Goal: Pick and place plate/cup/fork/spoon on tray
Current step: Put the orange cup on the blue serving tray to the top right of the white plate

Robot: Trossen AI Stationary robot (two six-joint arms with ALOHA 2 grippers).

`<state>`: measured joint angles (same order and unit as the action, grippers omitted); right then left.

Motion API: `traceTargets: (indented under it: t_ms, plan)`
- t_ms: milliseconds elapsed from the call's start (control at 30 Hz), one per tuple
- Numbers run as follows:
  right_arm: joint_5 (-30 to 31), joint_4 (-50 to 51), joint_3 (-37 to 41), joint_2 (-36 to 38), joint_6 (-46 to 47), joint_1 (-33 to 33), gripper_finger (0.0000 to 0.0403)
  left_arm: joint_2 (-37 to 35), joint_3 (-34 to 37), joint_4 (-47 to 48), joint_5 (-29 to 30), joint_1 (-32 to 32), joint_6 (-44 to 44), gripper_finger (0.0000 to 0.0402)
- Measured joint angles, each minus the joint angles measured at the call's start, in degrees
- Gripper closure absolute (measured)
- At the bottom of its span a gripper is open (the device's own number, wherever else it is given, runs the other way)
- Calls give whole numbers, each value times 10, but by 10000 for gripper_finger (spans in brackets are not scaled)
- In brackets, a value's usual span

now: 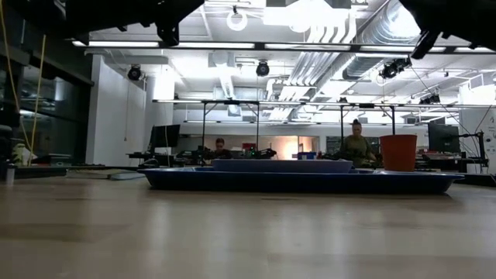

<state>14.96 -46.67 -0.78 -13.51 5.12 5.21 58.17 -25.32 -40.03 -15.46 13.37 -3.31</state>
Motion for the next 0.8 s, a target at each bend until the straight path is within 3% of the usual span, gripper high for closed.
traceTargets:
  t_ms: [233,367,433,533,667,800]
  plan:
    - [122,-15,-84,-151,-75,0,402,0,0,-1,5,-1,-10,257]
    - [222,84,-163,-205,-112,0,402,0,0,-10,11,4,-10,257]
    - [308,194,-219,-227,-100,-3,400,0,0,-14,12,6,-10,257]
    - [384,470,-321,-259,5,-23,380,0,0,-13,12,6,-10,257]
    - [352,804,-438,-333,214,-88,322,0,0,-13,11,5,-10,257]
    - [280,991,-501,-419,315,-179,261,0,0,-13,11,5,-10,257]
